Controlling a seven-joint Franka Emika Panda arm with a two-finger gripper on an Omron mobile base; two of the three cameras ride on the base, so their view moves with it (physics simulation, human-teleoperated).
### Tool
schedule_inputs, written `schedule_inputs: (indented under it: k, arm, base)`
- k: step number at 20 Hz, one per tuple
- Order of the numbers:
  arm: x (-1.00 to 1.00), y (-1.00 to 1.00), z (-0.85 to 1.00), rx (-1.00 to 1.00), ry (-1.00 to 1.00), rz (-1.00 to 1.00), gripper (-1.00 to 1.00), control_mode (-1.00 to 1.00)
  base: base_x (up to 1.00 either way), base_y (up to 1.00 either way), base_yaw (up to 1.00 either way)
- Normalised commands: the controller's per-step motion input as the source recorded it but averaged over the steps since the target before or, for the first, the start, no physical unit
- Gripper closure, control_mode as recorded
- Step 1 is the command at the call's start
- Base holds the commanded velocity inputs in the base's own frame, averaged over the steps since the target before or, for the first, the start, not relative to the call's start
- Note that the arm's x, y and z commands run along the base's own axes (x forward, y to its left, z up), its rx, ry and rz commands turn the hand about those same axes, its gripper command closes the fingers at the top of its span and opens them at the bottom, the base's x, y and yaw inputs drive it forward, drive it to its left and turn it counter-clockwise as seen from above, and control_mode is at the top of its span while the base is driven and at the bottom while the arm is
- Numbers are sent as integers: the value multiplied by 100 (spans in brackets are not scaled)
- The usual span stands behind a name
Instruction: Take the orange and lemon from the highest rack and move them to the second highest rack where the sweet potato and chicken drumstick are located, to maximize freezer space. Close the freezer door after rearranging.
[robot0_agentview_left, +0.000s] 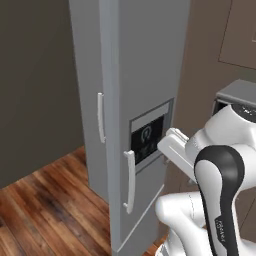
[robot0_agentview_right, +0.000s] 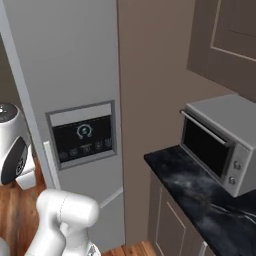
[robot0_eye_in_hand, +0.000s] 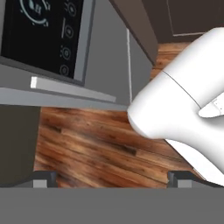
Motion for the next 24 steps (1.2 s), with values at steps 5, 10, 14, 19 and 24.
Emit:
schedule_inputs:
  k: [5,10,14,19,24]
  arm:
    - [0,0,0,0,0,0,-100,100]
    - [0,0,0,0,0,0,-100,100]
    - [72,-1,25,23,0,2,-100,-100]
    - [85,3,32,19,0,0,-100,-100]
    - [82,32,27,2,0,-4,-100,-100]
  base:
    - [59,-21,22]
    - [53,-18,19]
    - [0,0,0]
    - [0,0,0]
    - [0,0,0]
